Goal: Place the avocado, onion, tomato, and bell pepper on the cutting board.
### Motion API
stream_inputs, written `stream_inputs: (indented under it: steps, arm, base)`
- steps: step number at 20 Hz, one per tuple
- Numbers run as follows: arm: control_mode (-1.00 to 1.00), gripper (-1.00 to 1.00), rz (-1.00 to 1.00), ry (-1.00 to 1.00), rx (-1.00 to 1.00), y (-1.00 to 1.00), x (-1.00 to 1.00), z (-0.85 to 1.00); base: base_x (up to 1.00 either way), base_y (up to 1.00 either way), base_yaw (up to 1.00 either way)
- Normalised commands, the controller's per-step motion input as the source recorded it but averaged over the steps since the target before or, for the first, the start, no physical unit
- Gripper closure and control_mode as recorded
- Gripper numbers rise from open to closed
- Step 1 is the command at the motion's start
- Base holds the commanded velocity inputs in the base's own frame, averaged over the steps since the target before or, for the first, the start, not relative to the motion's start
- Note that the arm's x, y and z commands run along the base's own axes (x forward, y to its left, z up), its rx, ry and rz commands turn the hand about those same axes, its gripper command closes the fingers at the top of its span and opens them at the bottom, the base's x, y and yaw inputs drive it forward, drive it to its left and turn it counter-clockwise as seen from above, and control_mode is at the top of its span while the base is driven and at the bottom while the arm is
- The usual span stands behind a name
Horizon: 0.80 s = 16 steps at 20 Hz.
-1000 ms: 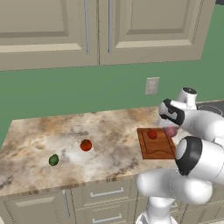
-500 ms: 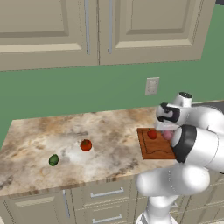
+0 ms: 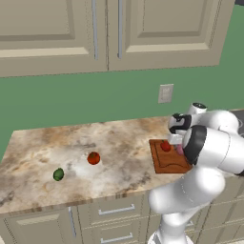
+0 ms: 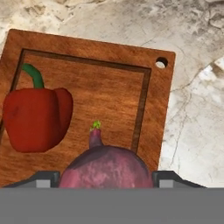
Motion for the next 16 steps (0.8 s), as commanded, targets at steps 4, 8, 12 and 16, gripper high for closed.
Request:
stream_inputs:
  steps: [4, 8, 12, 16]
  arm:
    - [-1.0, -1.0, 0.0, 0.03, 0.0, 0.0, 0.08, -0.34]
    - [-1.0, -1.0, 0.0, 0.0, 0.0, 0.0, 0.0, -0.09]
    - [-1.0, -1.0, 0.01, 0.0, 0.0, 0.01, 0.0, 0.0]
    - [-1.0, -1.0, 0.02, 0.0, 0.0, 0.06, 0.0, 0.04]
  base:
    - [0.0, 0.0, 0.0]
    - [0.0, 0.0, 0.0]
    - [0.0, 0.0, 0.0]
    - [0.0, 0.0, 0.0]
